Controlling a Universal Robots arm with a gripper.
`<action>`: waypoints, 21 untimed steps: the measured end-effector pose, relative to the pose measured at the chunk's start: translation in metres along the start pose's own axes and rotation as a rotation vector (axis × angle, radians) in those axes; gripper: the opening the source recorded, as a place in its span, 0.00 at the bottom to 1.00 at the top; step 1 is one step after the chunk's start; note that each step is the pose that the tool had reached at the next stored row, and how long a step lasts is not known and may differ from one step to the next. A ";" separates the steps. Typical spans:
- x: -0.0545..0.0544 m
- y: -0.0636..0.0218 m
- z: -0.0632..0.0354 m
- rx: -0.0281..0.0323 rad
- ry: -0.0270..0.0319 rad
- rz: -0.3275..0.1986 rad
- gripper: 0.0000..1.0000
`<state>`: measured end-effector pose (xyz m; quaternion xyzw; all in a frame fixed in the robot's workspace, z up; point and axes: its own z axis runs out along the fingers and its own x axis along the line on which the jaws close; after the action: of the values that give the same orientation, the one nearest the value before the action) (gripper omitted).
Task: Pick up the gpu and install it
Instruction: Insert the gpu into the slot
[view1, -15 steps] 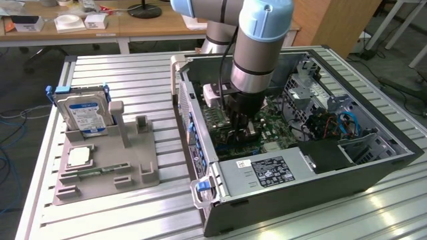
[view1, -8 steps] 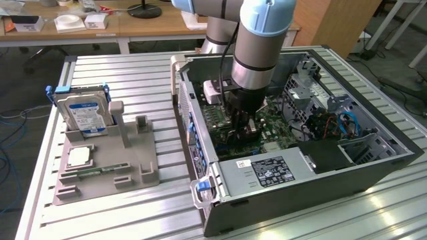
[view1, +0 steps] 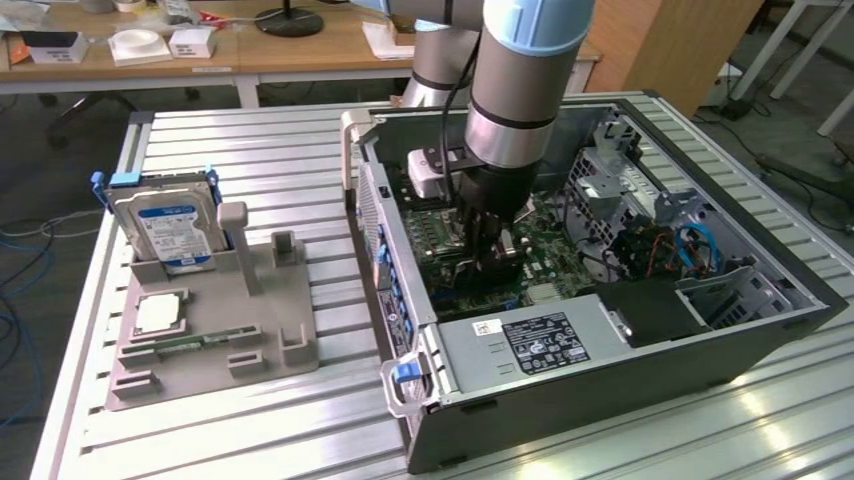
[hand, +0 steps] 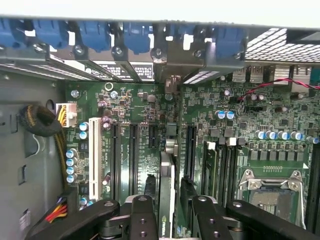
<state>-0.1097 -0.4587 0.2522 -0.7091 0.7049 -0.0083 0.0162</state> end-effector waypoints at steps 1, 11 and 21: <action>0.000 0.0000 -0.0013 0.0000 -0.0001 0.000 0.34; 0.000 -0.0007 -0.0185 0.0015 0.0000 0.000 0.34; 0.000 -0.0010 -0.0288 0.0017 -0.0003 0.000 0.34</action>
<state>-0.1097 -0.4587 0.2811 -0.7091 0.7049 -0.0089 0.0169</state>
